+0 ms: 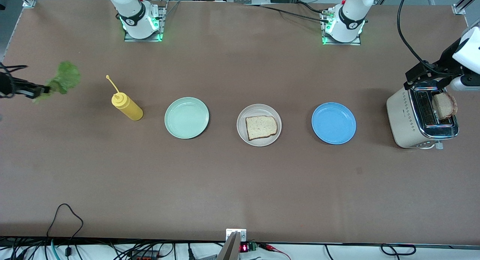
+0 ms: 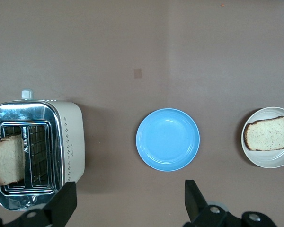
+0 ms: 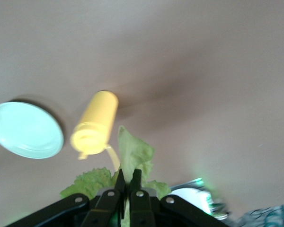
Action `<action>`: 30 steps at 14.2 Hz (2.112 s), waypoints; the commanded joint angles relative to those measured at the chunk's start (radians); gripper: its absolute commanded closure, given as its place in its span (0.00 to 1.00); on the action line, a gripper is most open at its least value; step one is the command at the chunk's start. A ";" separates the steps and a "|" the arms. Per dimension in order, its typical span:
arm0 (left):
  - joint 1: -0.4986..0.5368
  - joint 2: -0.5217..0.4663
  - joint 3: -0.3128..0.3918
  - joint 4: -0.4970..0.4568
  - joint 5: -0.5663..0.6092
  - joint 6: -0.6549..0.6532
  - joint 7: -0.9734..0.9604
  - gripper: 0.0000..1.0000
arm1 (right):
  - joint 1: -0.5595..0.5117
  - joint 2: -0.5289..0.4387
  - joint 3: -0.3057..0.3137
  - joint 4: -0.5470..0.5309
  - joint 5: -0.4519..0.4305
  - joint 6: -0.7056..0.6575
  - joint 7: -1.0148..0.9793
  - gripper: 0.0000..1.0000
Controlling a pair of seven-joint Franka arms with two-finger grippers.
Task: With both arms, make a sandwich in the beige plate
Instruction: 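Lift the lettuce leaf and carry it toward the beige plate, then lower the lettuce onto the bread and open the right gripper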
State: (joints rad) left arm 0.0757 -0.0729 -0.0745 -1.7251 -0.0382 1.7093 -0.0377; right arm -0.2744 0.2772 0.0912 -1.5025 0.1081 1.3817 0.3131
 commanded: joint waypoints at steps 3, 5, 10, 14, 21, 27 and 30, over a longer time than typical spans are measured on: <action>0.007 -0.005 -0.004 0.015 -0.011 -0.022 -0.007 0.00 | 0.168 -0.001 -0.008 0.010 0.093 0.043 0.358 1.00; 0.001 -0.010 -0.005 0.015 -0.009 -0.023 -0.008 0.00 | 0.239 0.008 -0.008 0.005 0.094 0.095 0.490 1.00; -0.034 -0.010 0.004 0.015 -0.005 -0.025 -0.008 0.00 | 0.412 0.114 -0.008 -0.011 0.107 0.271 0.838 1.00; -0.047 -0.010 0.036 0.015 0.000 -0.025 -0.007 0.00 | 0.544 0.191 -0.008 -0.027 0.110 0.445 1.053 1.00; -0.037 -0.018 0.032 0.013 0.003 -0.088 -0.005 0.00 | 0.690 0.272 -0.008 -0.024 0.200 0.702 1.317 1.00; -0.033 -0.031 0.029 -0.001 0.004 -0.085 -0.002 0.00 | 0.820 0.372 -0.010 -0.019 0.225 0.933 1.481 1.00; -0.030 -0.031 0.029 -0.004 0.006 -0.073 0.004 0.00 | 0.876 0.413 -0.011 -0.018 0.219 1.000 1.552 1.00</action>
State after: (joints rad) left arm 0.0382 -0.0907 -0.0429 -1.7224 -0.0379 1.6299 -0.0392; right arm 0.5627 0.6658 0.0916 -1.5308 0.3134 2.3380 1.8167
